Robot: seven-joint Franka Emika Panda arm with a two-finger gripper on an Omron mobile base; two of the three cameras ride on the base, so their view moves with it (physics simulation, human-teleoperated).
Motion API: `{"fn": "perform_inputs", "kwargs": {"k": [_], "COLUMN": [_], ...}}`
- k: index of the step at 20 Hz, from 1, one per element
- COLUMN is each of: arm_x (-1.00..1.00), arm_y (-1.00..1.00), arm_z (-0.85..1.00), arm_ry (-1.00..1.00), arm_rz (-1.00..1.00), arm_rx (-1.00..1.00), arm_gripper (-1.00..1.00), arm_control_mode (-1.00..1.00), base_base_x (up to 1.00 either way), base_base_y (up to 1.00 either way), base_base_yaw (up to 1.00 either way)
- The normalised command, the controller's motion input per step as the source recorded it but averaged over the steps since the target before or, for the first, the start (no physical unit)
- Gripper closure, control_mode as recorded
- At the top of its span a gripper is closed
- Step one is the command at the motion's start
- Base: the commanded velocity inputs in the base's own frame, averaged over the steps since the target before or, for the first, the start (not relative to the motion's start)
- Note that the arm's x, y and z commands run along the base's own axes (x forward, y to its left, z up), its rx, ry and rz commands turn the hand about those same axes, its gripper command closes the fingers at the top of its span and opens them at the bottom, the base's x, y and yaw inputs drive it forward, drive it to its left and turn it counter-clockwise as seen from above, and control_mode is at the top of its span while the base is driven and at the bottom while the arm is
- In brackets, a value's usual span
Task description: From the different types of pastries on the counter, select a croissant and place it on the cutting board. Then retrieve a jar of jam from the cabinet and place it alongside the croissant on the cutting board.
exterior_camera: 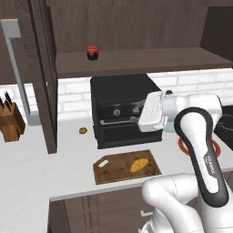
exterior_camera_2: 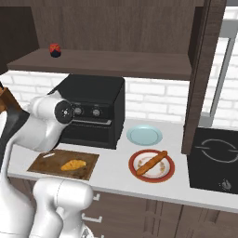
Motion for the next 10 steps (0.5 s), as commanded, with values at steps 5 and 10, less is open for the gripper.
{"fn": "perform_inputs", "kwargs": {"k": [5, 10], "arm_x": [0.23, 0.47], "arm_y": [0.35, 0.14], "arm_z": [1.0, 1.0], "arm_ry": [0.14, 0.37], "arm_rz": [-0.13, -0.08], "arm_rx": [0.06, 0.0], "arm_gripper": [-1.0, -1.0], "arm_control_mode": [-1.0, -1.0], "base_base_x": [0.0, 0.0], "base_base_y": [0.0, 0.0], "base_base_yaw": [0.0, 0.0]}}
